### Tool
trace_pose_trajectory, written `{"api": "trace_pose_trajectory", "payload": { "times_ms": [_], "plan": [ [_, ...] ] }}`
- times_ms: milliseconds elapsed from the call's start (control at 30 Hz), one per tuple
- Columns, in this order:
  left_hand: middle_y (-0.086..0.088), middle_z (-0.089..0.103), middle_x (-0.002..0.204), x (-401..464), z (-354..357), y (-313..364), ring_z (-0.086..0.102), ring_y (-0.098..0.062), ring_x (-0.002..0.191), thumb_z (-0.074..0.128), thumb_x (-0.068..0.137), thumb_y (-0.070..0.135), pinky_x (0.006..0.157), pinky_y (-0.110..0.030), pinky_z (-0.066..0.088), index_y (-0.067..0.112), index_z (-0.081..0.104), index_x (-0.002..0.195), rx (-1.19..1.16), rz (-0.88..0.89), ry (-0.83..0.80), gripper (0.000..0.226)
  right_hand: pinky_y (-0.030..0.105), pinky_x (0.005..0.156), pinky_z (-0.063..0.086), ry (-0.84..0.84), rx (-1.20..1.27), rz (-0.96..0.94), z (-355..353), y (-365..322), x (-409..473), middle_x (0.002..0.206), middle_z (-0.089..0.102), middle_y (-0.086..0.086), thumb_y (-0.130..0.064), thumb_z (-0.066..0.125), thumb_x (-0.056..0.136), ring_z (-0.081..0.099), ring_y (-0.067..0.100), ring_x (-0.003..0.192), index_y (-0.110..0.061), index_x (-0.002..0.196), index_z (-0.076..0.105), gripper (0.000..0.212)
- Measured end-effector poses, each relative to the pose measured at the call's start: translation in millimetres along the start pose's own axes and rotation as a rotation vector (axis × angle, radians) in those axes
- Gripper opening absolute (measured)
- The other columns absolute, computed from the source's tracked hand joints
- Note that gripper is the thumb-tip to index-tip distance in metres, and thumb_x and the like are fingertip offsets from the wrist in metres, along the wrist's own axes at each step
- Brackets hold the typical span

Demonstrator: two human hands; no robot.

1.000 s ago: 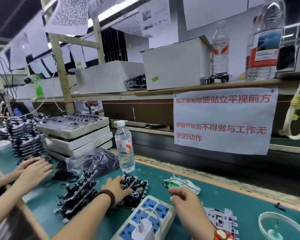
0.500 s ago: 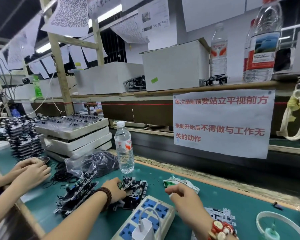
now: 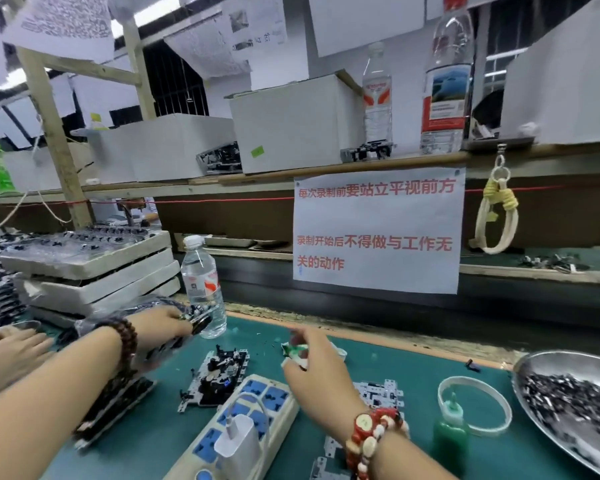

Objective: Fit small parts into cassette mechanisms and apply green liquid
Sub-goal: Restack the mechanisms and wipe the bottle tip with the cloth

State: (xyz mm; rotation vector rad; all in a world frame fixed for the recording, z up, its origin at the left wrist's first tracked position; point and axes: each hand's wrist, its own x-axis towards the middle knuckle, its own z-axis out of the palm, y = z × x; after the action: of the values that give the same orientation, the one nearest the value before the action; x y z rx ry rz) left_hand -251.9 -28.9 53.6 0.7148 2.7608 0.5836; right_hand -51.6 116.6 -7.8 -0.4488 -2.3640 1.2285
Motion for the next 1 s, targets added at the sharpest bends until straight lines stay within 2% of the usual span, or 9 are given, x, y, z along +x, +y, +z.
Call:
{"api": "trace_pose_trajectory", "payload": {
  "times_ms": [100, 200, 267, 367, 533, 633, 767, 867, 1000],
  "plan": [
    [-0.001, 0.052, 0.055, -29, 3, 42, 0.042, -0.011, 0.037, 0.057, 0.087, 0.015, 0.036, -0.019, 0.036, 0.016, 0.055, 0.096, -0.106, 0.036, -0.151, 0.009, 0.027, 0.113, 0.021, 0.087, -0.212, -0.200, -6, -11, -10, 0.146, 0.023, -0.011, -0.017, 0.050, 0.092, 0.020, 0.009, 0.135, -0.027, 0.145, 0.020, 0.062],
    [-0.007, 0.055, 0.076, -62, 23, 86, 0.046, -0.015, 0.052, 0.059, 0.085, 0.018, 0.048, -0.028, 0.041, 0.016, 0.052, 0.111, 0.013, 0.182, -0.265, 0.027, 0.031, 0.115, 0.018, 0.145, -0.423, -0.288, -18, -12, -21, 0.152, 0.012, -0.011, -0.022, 0.055, 0.090, 0.011, 0.011, 0.138, -0.026, 0.147, 0.016, 0.069],
    [-0.006, 0.061, 0.093, -82, 37, 112, 0.052, -0.017, 0.068, 0.060, 0.083, 0.022, 0.063, -0.032, 0.047, 0.020, 0.054, 0.119, 0.148, 0.322, -0.270, 0.036, 0.034, 0.112, 0.021, 0.131, -0.536, -0.252, -29, -10, -29, 0.151, 0.020, -0.007, -0.024, 0.056, 0.090, 0.016, 0.015, 0.137, -0.024, 0.143, 0.025, 0.061],
    [-0.008, 0.065, 0.108, -107, 53, 141, 0.060, -0.023, 0.085, 0.060, 0.080, 0.024, 0.081, -0.036, 0.051, 0.025, 0.060, 0.108, 0.251, 0.466, -0.328, 0.028, 0.034, 0.098, 0.031, 0.128, -0.692, -0.203, -49, -7, -45, 0.134, 0.046, 0.001, -0.028, 0.055, 0.090, 0.035, 0.022, 0.123, -0.019, 0.130, 0.042, 0.043],
    [-0.004, 0.057, 0.087, -138, 63, 177, 0.051, -0.014, 0.066, 0.065, 0.081, 0.035, 0.056, -0.021, 0.046, 0.012, 0.057, 0.099, 0.414, 0.497, -0.318, 0.031, 0.035, 0.083, 0.040, 0.143, -0.726, -0.122, -80, 1, -77, 0.120, 0.054, 0.001, -0.031, 0.052, 0.092, 0.038, 0.023, 0.116, -0.017, 0.120, 0.046, 0.032],
    [0.002, 0.045, 0.129, -150, 59, 189, 0.048, -0.010, 0.110, 0.070, 0.072, 0.051, 0.096, -0.025, 0.040, 0.021, 0.043, 0.127, 0.449, 0.650, -0.321, 0.068, 0.036, 0.081, 0.043, 0.207, -0.678, -0.103, -98, 10, -101, 0.117, 0.050, -0.004, -0.030, 0.051, 0.091, 0.039, 0.019, 0.113, -0.021, 0.118, 0.044, 0.030],
    [0.015, 0.023, 0.147, -160, 54, 184, 0.025, 0.004, 0.121, 0.068, 0.052, 0.061, 0.101, -0.018, 0.021, 0.036, 0.018, 0.143, -0.053, 0.753, -0.316, 0.107, 0.033, 0.076, 0.044, 0.424, -0.273, -0.098, -127, 31, -131, 0.096, 0.060, -0.005, -0.024, 0.059, 0.089, 0.053, 0.017, 0.090, -0.020, 0.098, 0.054, 0.012],
    [0.009, 0.034, 0.144, -149, 80, 173, 0.039, -0.005, 0.121, 0.072, 0.064, 0.048, 0.101, -0.024, 0.035, 0.030, 0.027, 0.141, -0.208, 0.646, -0.290, 0.091, 0.035, 0.078, 0.053, 0.501, 0.313, 0.120, -141, 40, -141, 0.098, 0.066, 0.000, -0.028, 0.062, 0.087, 0.061, 0.017, 0.087, -0.017, 0.104, 0.059, 0.021],
    [0.002, 0.046, 0.133, -138, 152, 168, 0.054, -0.010, 0.104, 0.070, 0.080, 0.033, 0.090, -0.025, 0.048, 0.022, 0.032, 0.139, -0.090, 0.551, -0.354, 0.071, 0.025, 0.057, 0.052, 0.508, 0.798, 0.396, -138, 48, -146, 0.107, 0.064, 0.007, -0.029, 0.058, 0.090, 0.060, 0.019, 0.085, -0.009, 0.112, 0.055, 0.030]
  ]
}}
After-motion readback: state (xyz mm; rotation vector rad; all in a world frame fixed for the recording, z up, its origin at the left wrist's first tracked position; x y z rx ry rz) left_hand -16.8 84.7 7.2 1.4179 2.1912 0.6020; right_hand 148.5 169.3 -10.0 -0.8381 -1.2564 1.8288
